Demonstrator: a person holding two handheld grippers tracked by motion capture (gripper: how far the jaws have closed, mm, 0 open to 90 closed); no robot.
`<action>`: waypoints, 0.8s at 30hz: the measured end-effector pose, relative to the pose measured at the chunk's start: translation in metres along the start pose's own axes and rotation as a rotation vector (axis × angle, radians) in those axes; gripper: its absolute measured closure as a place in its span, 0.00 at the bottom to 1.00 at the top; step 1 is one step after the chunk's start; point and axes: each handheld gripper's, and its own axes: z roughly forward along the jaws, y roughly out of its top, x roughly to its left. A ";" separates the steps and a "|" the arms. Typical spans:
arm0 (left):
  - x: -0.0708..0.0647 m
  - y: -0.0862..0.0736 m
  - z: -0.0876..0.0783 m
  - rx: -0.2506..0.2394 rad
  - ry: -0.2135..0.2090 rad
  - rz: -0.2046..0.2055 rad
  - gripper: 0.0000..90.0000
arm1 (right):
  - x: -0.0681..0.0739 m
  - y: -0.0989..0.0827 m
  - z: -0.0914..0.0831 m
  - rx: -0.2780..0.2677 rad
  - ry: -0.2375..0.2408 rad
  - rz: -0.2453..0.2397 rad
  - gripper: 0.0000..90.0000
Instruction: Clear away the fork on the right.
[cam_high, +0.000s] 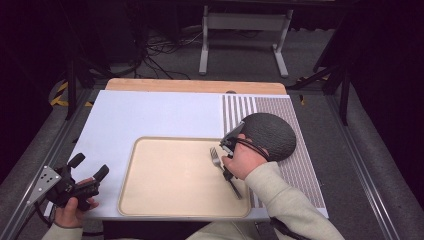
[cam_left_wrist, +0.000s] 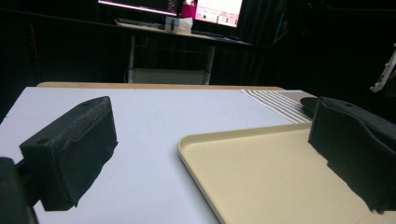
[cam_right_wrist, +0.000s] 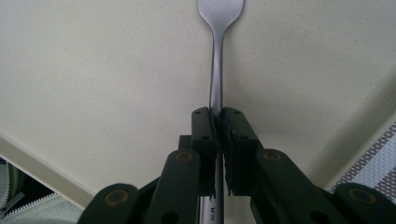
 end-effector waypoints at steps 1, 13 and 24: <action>0.000 0.000 0.000 -0.001 0.001 0.001 0.02 | 0.000 0.000 0.000 0.001 0.000 0.000 0.93; 0.000 0.000 0.000 -0.001 -0.001 0.002 0.02 | -0.001 0.000 0.005 0.019 0.004 0.009 0.91; 0.000 0.000 0.000 -0.001 -0.001 0.002 0.02 | -0.002 -0.001 -0.004 -0.048 0.010 -0.037 0.70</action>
